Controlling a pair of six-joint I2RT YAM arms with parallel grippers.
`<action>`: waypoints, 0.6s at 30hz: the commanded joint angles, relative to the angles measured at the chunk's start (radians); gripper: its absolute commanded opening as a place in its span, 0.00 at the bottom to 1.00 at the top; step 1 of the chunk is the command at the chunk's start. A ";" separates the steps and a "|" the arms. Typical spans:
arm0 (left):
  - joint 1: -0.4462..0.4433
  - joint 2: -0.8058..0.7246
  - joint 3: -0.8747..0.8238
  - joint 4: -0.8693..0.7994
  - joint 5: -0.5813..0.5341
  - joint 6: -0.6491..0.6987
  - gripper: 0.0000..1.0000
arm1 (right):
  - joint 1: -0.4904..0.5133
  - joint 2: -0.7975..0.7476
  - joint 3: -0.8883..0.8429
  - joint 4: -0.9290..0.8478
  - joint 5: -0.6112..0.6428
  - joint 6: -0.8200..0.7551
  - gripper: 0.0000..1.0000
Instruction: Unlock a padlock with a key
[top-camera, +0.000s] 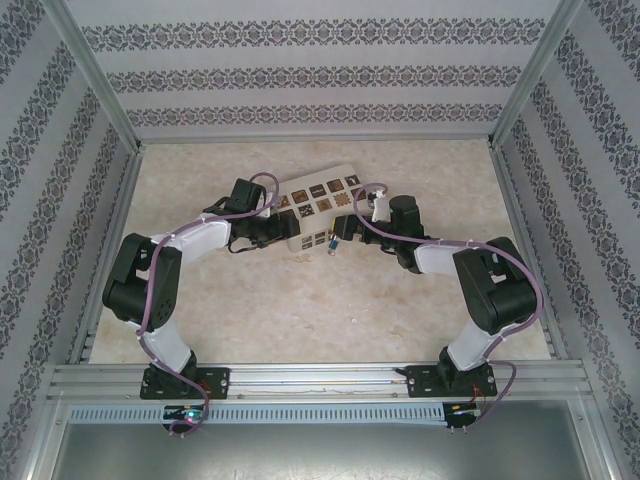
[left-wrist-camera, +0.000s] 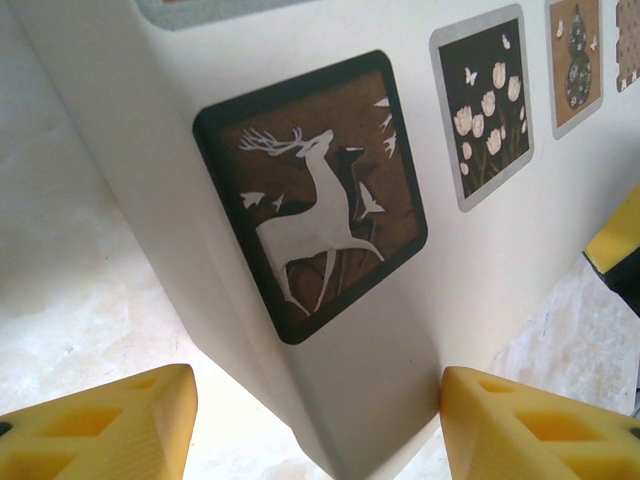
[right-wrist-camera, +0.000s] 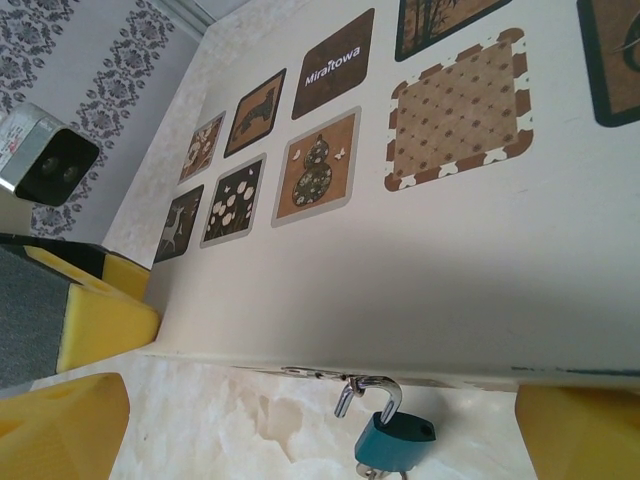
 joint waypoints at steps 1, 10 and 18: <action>0.008 -0.028 0.005 -0.109 -0.032 0.004 0.64 | -0.017 -0.040 -0.036 0.033 -0.027 -0.027 0.98; 0.039 -0.151 0.051 -0.157 -0.057 0.020 0.63 | -0.052 -0.151 -0.153 0.038 -0.049 -0.042 0.96; 0.039 -0.170 0.147 -0.202 -0.018 0.042 0.52 | -0.052 -0.112 -0.168 0.116 -0.114 -0.024 0.83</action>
